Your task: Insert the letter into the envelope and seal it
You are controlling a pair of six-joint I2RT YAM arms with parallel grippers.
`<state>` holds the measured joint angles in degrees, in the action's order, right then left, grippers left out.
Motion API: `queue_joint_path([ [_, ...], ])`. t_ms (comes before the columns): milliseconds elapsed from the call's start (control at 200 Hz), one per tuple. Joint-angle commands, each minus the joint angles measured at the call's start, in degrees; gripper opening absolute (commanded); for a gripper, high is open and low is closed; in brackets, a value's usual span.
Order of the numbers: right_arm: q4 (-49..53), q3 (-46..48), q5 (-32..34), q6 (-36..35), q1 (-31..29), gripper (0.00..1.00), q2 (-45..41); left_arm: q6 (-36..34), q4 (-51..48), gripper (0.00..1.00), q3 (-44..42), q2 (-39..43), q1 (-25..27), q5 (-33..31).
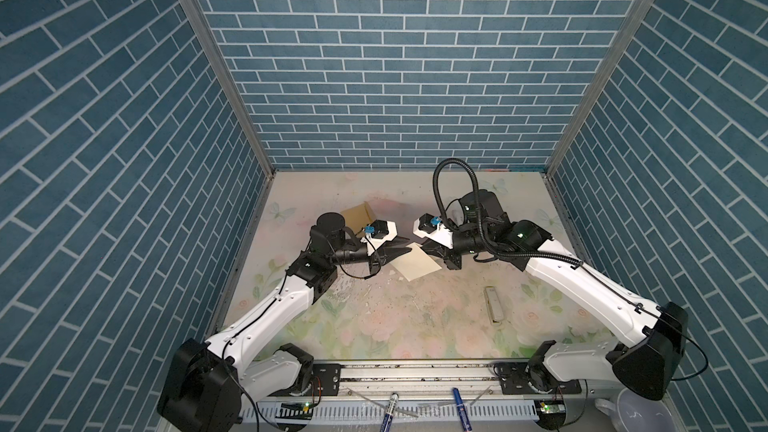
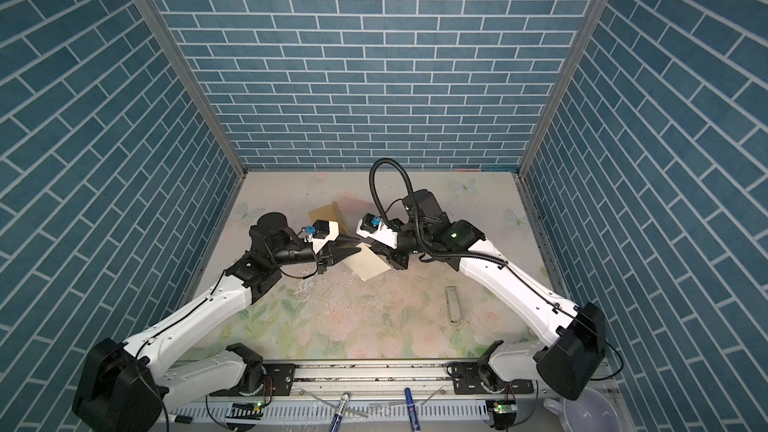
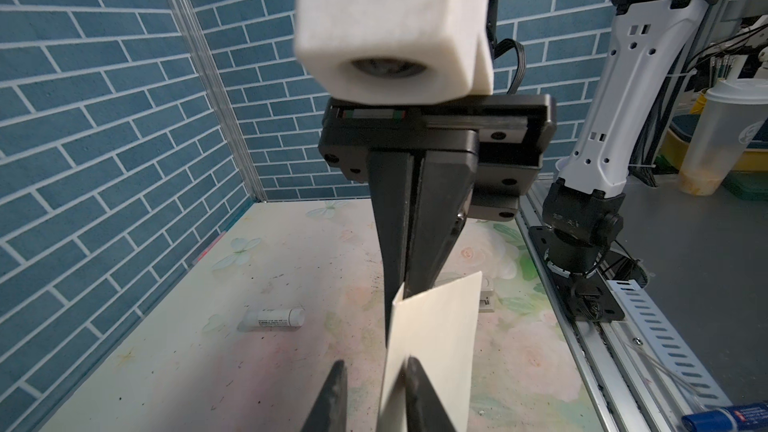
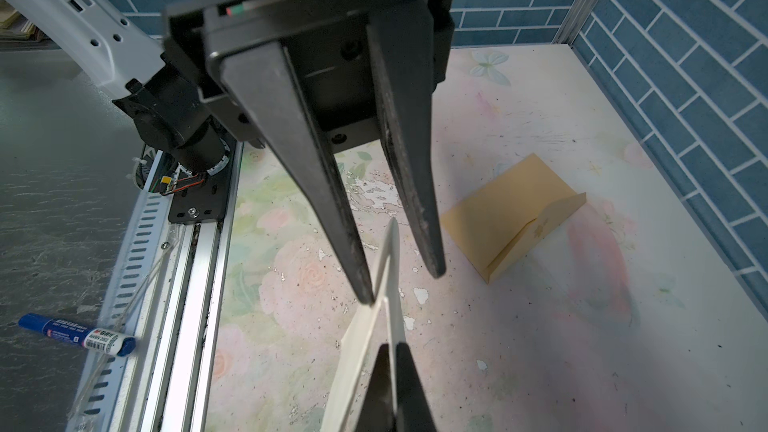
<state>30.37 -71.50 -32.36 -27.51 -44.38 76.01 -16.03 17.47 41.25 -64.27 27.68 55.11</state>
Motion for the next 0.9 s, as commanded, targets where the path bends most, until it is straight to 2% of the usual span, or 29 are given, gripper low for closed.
queue_joint_path([
  [0,-0.2,-2.4,-1.1,-2.0,-0.5,0.00,0.3,0.1,0.8,0.21,1.7,-0.3,0.4,1.6],
  [465,-0.2,-2.2,0.7,-2.8,-0.6,0.00,-0.1,0.2,1.3,0.00,1.3,-0.7,0.4,2.1],
  [545,-0.4,-1.9,2.4,-2.8,-0.6,0.00,-0.6,0.2,1.5,0.00,1.1,-0.4,0.4,1.7],
  [625,-0.4,-1.1,6.2,-2.8,-0.5,0.09,-1.7,0.0,1.6,0.00,0.8,-0.2,0.4,1.1],
  [740,0.9,0.1,13.2,-3.6,0.6,0.16,-4.3,-1.4,0.1,0.00,0.6,0.7,0.4,-1.3],
  [895,4.1,0.3,13.8,-2.2,4.9,0.37,-8.5,-2.6,-1.7,0.00,0.2,1.6,0.4,-3.3],
])
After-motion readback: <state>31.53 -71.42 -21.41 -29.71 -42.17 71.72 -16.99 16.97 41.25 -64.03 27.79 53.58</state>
